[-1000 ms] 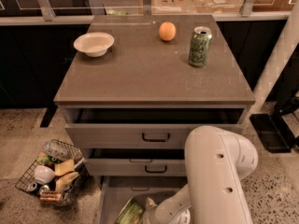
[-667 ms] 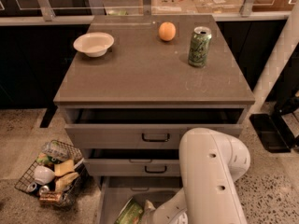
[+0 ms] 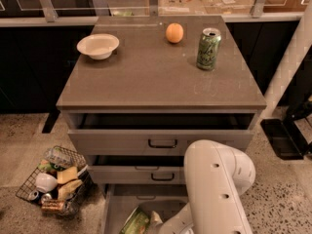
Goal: Pick green rice chip bag from bottom drawer and place on counter
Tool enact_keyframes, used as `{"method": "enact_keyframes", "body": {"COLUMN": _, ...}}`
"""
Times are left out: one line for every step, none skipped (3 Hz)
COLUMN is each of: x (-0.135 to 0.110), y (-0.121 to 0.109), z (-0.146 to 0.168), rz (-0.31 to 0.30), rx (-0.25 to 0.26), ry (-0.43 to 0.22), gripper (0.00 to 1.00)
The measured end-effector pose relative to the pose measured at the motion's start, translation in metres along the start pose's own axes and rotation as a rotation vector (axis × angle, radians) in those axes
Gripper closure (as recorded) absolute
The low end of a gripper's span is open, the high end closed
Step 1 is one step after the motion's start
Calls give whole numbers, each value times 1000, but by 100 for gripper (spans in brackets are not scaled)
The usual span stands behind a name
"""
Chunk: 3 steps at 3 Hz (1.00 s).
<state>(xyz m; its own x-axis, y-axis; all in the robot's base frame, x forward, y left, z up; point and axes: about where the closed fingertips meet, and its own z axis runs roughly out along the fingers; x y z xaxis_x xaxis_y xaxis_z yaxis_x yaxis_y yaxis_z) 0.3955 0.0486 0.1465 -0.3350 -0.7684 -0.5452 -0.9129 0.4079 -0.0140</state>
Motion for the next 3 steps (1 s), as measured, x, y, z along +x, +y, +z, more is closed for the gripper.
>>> {"method": "enact_keyframes", "body": {"x": 8, "y": -1, "z": 14, "rz": -14, "rx": 8, "ry": -10, "gripper": 16}}
{"method": "enact_keyframes", "body": {"x": 8, "y": 0, "z": 15, "rz": -13, "rx": 7, "ry": -10, "gripper": 39}}
{"method": "enact_keyframes", "body": {"x": 8, "y": 0, "z": 15, "rz": -13, "rx": 6, "ry": -10, "gripper": 64}}
